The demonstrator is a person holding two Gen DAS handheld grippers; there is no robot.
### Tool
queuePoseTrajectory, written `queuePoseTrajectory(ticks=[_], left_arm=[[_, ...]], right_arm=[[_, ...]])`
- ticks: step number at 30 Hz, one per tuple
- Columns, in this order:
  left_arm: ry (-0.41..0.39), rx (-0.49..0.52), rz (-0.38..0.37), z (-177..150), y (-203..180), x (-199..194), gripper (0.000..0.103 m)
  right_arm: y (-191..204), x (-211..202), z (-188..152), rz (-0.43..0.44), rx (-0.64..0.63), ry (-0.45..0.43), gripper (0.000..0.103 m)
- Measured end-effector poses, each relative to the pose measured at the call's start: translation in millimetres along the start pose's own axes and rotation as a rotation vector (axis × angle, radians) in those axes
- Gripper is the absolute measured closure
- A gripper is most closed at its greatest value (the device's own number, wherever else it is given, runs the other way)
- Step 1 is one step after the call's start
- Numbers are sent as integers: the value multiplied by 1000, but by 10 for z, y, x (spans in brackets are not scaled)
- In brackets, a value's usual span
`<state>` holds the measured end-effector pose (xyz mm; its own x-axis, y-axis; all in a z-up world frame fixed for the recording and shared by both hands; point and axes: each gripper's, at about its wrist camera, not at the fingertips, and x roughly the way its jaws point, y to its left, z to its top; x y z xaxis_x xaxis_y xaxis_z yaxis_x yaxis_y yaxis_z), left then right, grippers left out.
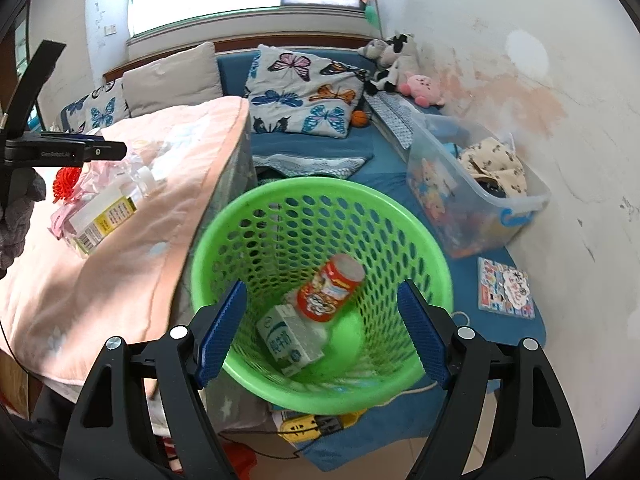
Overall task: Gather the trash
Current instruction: 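Move the left tool to the table and grasp the pink plastic bag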
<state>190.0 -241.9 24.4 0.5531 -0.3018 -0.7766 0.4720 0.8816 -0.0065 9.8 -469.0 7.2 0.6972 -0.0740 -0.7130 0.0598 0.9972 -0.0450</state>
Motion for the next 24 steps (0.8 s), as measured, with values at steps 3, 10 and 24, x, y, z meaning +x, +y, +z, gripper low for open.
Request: queuePoseTrajectory(ticks=[3, 10, 24], left_arm=[[7, -5, 48, -28, 184, 46, 33], [34, -44, 122, -62, 631, 135, 33], [114, -114, 151, -126, 1342, 449, 34]], right_arm=[[83, 24, 48, 6, -12, 0, 25], [197, 102, 146, 30, -8, 3, 25], [690, 323, 411, 115, -59, 26, 25]])
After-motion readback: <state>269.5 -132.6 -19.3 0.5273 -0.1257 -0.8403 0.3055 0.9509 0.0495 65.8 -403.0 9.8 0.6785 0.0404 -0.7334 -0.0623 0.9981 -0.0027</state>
